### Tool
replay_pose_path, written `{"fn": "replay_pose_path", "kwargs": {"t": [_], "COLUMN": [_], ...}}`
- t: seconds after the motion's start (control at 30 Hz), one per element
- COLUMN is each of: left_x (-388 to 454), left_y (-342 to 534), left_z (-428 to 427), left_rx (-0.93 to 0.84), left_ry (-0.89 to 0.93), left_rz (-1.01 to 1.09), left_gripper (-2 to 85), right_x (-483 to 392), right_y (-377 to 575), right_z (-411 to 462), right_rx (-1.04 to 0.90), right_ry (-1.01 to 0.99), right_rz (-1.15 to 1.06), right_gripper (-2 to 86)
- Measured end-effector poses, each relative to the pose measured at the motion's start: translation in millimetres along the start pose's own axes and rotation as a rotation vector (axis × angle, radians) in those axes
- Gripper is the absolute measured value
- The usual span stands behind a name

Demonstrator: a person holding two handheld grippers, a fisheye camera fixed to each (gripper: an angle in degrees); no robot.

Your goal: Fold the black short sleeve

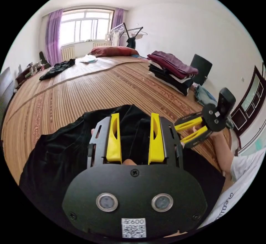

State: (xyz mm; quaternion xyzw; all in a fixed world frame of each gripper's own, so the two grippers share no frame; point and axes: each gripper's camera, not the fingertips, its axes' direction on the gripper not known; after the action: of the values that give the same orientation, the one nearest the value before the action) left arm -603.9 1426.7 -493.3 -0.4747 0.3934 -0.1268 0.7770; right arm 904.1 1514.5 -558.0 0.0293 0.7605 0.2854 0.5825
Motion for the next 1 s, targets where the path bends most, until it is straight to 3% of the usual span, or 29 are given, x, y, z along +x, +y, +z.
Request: {"fn": "replay_pose_path", "kwargs": {"t": [0.07,0.2,0.33,0.5,0.63,0.73,0.8,1.0], "left_x": [-10,-31,-37,-46,-45,-44,-36,9], "left_y": [-14,-28,-39,-51,-57,-60,-59,-49], "left_z": [10,44,55,59,59,73,103,127], "left_rx": [-0.001,-0.173,-0.200,-0.154,-0.116,-0.112,-0.218,-0.213], "left_ry": [0.066,0.235,0.154,0.308,0.284,0.281,0.286,0.139], "left_rz": [-0.046,-0.142,-0.141,-0.114,-0.107,-0.161,-0.155,0.012], "left_gripper": [15.1,14.2,11.6,2.8,3.9,15.1,13.9,2.8], "right_x": [13,27,35,44,52,54,57,63], "right_y": [1,6,7,7,8,8,8,6], "right_z": [-1,-9,-15,-21,-27,-30,-33,-39], "right_rx": [-0.023,-0.009,-0.018,-0.024,-0.024,-0.026,-0.025,-0.024], "right_ry": [-0.035,-0.075,-0.071,-0.064,-0.065,-0.053,-0.053,-0.046], "right_rz": [0.028,0.048,0.048,0.045,0.045,0.037,0.037,0.033], "right_gripper": [6.9,7.0,7.1,7.0,6.9,6.9,6.9,6.8]}}
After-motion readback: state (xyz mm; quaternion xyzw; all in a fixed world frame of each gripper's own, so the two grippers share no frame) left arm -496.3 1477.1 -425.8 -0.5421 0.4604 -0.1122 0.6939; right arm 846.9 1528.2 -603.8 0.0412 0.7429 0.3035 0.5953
